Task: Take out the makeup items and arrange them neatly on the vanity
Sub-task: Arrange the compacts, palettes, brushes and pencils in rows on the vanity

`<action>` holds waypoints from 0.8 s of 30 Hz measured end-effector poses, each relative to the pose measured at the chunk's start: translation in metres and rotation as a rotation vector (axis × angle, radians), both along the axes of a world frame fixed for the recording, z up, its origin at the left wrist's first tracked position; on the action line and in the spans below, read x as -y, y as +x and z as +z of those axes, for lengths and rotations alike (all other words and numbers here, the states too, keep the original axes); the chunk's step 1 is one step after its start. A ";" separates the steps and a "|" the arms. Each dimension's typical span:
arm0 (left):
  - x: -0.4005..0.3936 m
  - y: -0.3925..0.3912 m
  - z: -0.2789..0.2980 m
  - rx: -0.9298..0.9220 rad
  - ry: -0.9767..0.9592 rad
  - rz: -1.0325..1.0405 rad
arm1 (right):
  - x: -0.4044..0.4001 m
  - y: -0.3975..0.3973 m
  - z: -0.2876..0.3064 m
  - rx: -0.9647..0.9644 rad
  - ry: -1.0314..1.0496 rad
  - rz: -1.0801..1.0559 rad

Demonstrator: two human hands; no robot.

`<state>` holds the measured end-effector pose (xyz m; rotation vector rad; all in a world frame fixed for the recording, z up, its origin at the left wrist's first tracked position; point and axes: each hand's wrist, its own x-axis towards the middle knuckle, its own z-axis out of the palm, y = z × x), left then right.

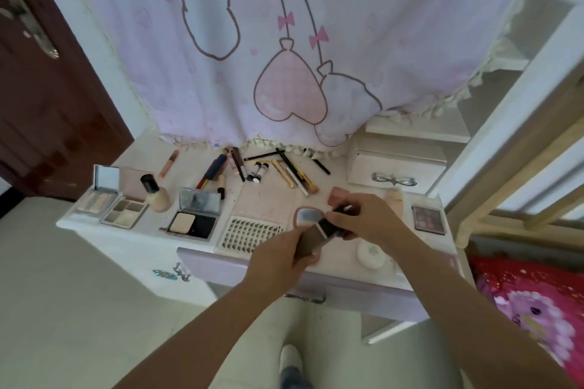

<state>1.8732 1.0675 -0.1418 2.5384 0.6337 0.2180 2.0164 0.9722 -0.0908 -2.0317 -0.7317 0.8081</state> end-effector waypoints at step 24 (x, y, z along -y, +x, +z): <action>-0.023 0.055 0.040 -0.080 -0.035 -0.090 | 0.033 0.095 0.026 0.288 0.256 0.294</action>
